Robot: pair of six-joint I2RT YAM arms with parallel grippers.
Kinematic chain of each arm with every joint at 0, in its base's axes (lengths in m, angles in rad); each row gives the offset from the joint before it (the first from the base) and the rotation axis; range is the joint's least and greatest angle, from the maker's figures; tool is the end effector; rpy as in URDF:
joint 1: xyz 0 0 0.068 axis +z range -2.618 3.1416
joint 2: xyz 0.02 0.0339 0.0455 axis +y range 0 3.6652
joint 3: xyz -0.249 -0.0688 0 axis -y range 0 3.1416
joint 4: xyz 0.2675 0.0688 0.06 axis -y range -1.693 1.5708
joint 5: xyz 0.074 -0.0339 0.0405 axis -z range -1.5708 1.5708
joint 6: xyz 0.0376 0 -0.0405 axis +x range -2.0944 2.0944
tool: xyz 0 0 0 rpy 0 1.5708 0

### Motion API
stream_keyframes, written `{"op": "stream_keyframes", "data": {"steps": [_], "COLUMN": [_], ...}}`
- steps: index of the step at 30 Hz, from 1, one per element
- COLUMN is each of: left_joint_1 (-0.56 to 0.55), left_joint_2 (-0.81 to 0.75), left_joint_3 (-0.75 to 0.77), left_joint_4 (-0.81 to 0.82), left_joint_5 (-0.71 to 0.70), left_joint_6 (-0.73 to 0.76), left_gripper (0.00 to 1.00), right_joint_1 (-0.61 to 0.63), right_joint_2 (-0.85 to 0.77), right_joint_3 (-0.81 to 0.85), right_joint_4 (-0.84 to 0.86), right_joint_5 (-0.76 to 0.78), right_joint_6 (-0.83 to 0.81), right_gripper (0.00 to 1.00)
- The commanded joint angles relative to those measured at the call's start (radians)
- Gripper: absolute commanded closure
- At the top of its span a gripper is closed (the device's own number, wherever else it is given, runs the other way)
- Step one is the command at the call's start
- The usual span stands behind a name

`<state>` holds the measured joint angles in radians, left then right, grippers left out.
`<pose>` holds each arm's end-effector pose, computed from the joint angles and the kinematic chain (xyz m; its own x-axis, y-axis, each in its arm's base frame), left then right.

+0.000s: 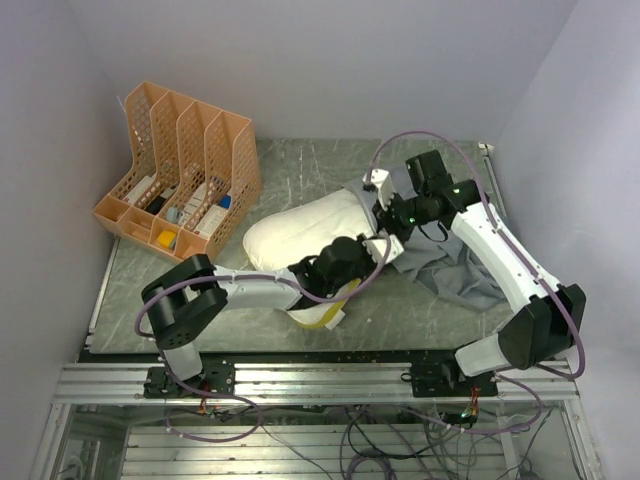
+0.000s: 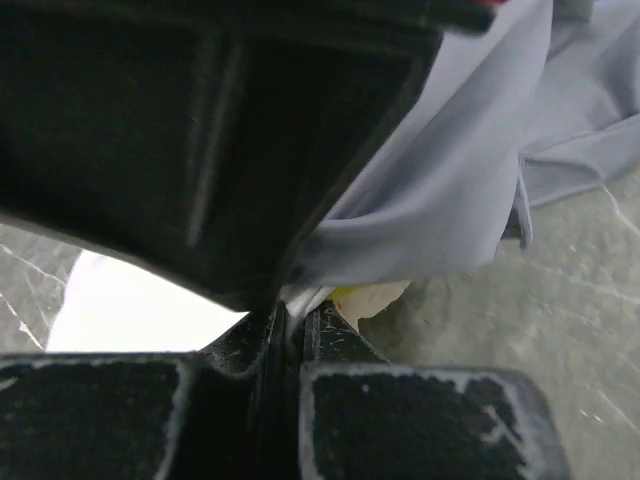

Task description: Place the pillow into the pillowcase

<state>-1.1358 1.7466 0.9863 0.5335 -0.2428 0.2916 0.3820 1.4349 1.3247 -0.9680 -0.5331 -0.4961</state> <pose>0.1795 -0.3647 0.1929 0.1339 0.3740 -0.9177 0.7758 0.5366 0.3319 0.2797 0.1329 0.2967 -0.4601 -0.6266 -0.6290 -0.8677 0.4677 0.1687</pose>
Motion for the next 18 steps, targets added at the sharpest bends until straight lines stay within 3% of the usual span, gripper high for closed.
{"op": "stream_keyframes", "data": {"steps": [1,6,9,11,13,15,18], "left_joint_1": [0.044,0.099,0.145,0.177,0.212,0.236,0.272], "left_joint_2": [-0.056,-0.055,0.014,0.086,0.156,0.203,0.235], "left_joint_3": [0.058,-0.077,-0.136,-0.165,-0.175,-0.185,-0.209], "left_joint_4": [0.265,0.492,0.636,0.765,0.853,0.893,0.935], "left_joint_5": [0.125,0.179,0.259,0.331,0.420,0.468,0.487], "left_joint_6": [-0.053,-0.178,-0.309,-0.421,-0.519,-0.585,-0.643], "left_gripper": [0.93,0.93,0.93,0.93,0.93,0.93,0.93], "right_joint_1": [0.043,-0.044,-0.077,-0.085,-0.149,-0.249,-0.328], "right_joint_2": [0.023,-0.013,0.041,0.081,0.079,0.034,-0.061], "right_joint_3": [0.099,-0.011,-0.045,-0.045,-0.001,0.068,0.122], "right_joint_4": [0.060,0.257,0.246,0.217,0.171,0.113,0.046], "right_joint_5": [-0.123,0.039,0.014,-0.014,-0.113,-0.233,-0.296], "right_joint_6": [0.146,0.233,0.216,0.195,0.137,0.054,-0.103], "right_gripper": [1.00,1.00,1.00,0.87,0.68,0.46,0.20]}}
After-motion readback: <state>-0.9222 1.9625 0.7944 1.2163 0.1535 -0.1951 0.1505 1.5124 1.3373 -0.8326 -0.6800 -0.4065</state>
